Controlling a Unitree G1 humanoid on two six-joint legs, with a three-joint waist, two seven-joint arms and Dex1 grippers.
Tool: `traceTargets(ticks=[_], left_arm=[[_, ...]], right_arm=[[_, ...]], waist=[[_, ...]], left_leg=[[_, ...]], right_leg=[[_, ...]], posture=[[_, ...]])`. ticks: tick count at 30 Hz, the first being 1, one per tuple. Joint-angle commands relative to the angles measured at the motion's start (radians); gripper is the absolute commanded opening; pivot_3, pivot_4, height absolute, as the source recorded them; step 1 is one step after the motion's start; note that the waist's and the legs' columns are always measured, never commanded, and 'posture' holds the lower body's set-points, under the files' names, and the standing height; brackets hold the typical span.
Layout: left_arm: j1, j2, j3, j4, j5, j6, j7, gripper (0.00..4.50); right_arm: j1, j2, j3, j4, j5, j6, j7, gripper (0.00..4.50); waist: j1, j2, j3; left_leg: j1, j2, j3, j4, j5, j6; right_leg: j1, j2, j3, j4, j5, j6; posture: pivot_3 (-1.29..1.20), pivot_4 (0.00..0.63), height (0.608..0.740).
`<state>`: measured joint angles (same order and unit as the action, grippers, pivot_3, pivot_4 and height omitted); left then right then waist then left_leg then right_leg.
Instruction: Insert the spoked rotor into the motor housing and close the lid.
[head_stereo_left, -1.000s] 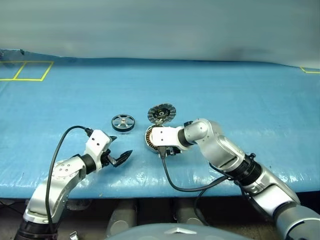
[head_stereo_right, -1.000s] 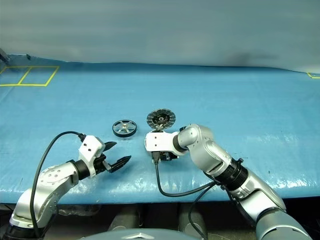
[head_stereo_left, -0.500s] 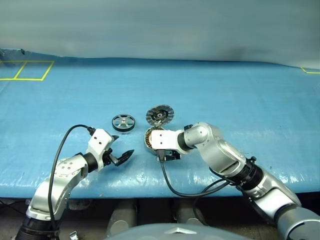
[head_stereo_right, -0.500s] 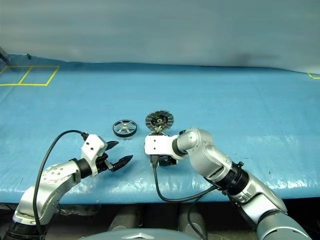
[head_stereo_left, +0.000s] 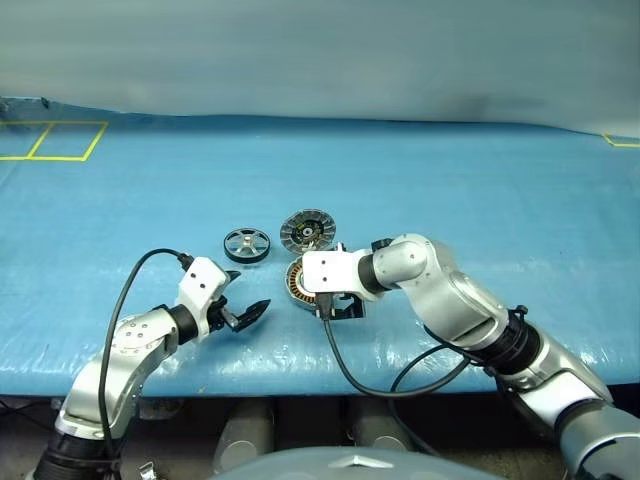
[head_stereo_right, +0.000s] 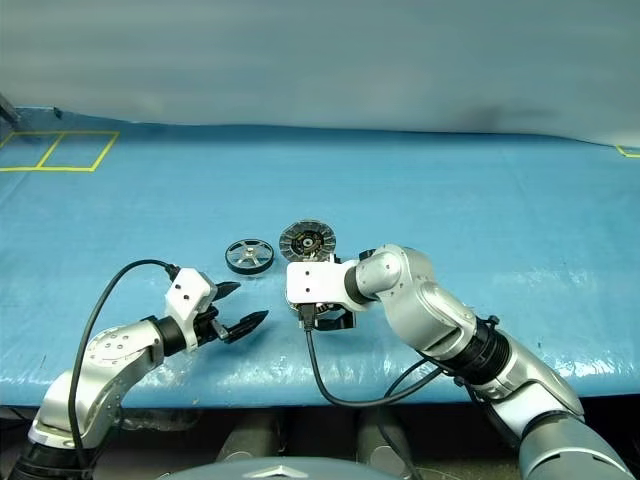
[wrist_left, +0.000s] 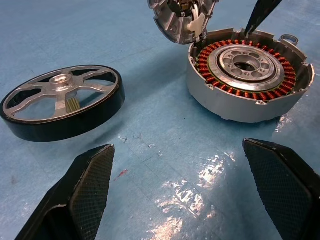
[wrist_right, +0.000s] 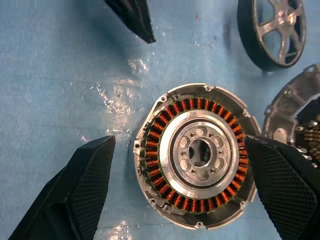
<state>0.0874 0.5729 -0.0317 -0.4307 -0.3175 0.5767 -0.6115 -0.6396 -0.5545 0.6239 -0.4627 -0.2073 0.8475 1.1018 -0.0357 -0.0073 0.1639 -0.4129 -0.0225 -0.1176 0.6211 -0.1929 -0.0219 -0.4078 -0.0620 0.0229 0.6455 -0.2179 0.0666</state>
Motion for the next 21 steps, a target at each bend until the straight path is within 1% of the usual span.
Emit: traceTargets(ticks=[1, 4, 7, 9, 11, 14, 16, 21], left_arm=[[-0.017, -0.003, 0.000, -0.002, 0.003, -0.018, -0.005, 4.50], [-0.020, -0.001, -0.002, -0.001, 0.003, -0.022, -0.009, 4.50], [-0.022, -0.001, -0.007, 0.000, 0.008, -0.041, -0.015, 4.50], [-0.022, -0.008, -0.012, -0.003, 0.016, -0.073, -0.014, 4.50], [-0.018, -0.009, -0.018, -0.003, 0.023, -0.095, -0.016, 4.50], [-0.013, -0.008, -0.019, -0.001, 0.025, -0.106, -0.020, 4.50], [-0.012, -0.008, -0.019, 0.000, 0.026, -0.109, -0.026, 4.50], [-0.016, -0.009, -0.022, -0.003, 0.028, -0.109, -0.034, 4.50]], right_arm=[[0.074, -0.031, -0.163, -0.105, 0.071, 0.021, -0.035, 4.33], [0.196, -0.041, -0.314, -0.156, 0.141, 0.003, -0.080, 4.33], [0.311, -0.049, -0.424, -0.182, 0.184, -0.041, -0.128, 4.33], [0.427, -0.018, -0.528, -0.186, 0.218, -0.102, -0.187, 4.33], [0.527, 0.040, -0.608, -0.171, 0.247, -0.170, -0.261, 4.33], [0.627, 0.113, -0.641, -0.125, 0.252, -0.270, -0.362, 4.33], [0.674, 0.159, -0.634, -0.070, 0.234, -0.333, -0.435, 4.33], [0.715, 0.261, -0.604, 0.083, 0.205, -0.463, -0.585, 4.33]], waist=[[0.006, -0.001, 0.000], [0.014, -0.001, 0.000], [0.015, 0.000, 0.000], [0.016, -0.001, 0.000], [0.017, -0.001, 0.000], [0.012, 0.000, 0.000], [0.009, 0.000, 0.000], [0.009, 0.000, 0.000]], left_leg=[[0.000, 0.000, 0.000, 0.000, 0.000, 0.000], [-0.001, -0.001, -0.001, 0.000, 0.000, 0.000], [-0.001, -0.001, 0.000, 0.000, 0.000, 0.000], [-0.001, 0.000, 0.000, 0.000, 0.000, 0.000], [-0.001, 0.000, 0.000, 0.000, 0.000, 0.000], [0.000, 0.000, 0.002, 0.000, 0.000, 0.000], [0.000, 0.001, 0.002, 0.000, 0.000, 0.000], [0.001, 0.001, 0.003, 0.000, 0.000, 0.000]], right_leg=[[0.000, 0.000, 0.000, 0.000, 0.000, 0.000], [0.001, -0.001, -0.001, -0.001, 0.000, 0.000], [0.000, -0.001, 0.000, -0.001, 0.000, 0.000], [0.000, -0.001, 0.000, -0.001, 0.000, 0.000], [0.000, 0.000, 0.000, -0.001, 0.000, 0.000], [0.000, 0.000, 0.001, 0.000, -0.001, -0.001], [0.000, 0.000, 0.001, 0.000, -0.001, -0.001], [0.001, 0.000, 0.002, 0.000, 0.000, -0.001]], posture=[[0.00, 0.150, 0.740], [0.00, 0.150, 0.740], [0.00, 0.150, 0.740], [0.00, 0.150, 0.740], [0.00, 0.150, 0.740], [0.00, 0.150, 0.740], [0.00, 0.150, 0.740], [0.00, 0.150, 0.740]])
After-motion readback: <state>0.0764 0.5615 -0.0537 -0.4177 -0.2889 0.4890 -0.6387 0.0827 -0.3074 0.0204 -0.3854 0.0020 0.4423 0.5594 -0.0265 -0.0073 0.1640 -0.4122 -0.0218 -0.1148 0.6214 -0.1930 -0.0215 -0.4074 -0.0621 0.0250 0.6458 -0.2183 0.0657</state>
